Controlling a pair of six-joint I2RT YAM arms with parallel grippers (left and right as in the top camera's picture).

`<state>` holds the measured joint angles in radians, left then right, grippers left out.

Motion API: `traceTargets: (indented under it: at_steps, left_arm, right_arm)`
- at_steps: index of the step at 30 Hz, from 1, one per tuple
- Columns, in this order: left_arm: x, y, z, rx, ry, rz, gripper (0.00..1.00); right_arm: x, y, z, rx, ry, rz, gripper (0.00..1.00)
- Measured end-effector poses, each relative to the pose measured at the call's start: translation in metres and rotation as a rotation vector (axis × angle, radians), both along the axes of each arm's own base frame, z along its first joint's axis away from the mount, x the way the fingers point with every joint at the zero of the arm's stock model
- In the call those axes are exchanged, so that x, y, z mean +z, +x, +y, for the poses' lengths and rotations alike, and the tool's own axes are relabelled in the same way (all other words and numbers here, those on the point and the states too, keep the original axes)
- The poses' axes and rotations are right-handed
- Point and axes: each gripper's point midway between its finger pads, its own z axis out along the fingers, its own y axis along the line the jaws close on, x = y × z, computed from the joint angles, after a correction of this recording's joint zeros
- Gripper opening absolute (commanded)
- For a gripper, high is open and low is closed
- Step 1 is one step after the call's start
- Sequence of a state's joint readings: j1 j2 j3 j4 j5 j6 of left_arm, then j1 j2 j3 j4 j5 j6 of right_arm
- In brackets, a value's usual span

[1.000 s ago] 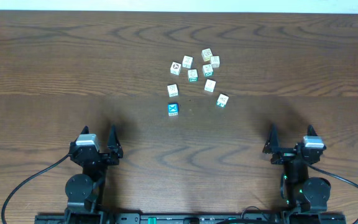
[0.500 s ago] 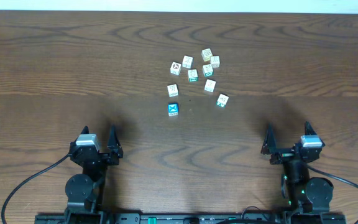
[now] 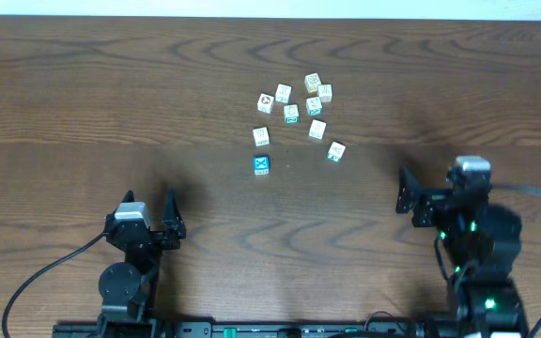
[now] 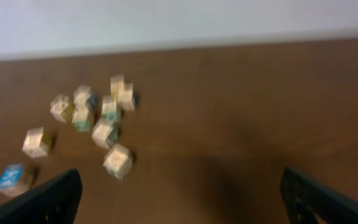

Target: Lift 4 blocks

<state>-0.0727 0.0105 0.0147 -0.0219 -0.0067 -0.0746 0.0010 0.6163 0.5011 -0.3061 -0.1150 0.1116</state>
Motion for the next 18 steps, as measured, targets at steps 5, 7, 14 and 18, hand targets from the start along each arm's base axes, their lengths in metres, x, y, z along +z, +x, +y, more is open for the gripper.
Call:
traceTargets:
  at_steps: [5, 7, 14, 18]
  left_arm:
    - [0.0, 0.0, 0.0, 0.0, 0.0, 0.0, 0.75]
    - [0.0, 0.0, 0.0, 0.0, 0.0, 0.0, 0.75]
    - [0.0, 0.0, 0.0, 0.0, 0.0, 0.0, 0.75]
    - [0.0, 0.0, 0.0, 0.0, 0.0, 0.0, 0.75]
  right_arm:
    - [-0.004, 0.0, 0.005, 0.017, 0.024, 0.241, 0.99]
    - [-0.001, 0.001, 0.007, 0.024, 0.025, 0.304, 0.99]
    - [0.011, 0.013, 0.046, 0.166, 0.047, 0.473, 0.99]
    - [-0.001, 0.016, 0.067, 0.247, 0.09, 0.53, 0.99]
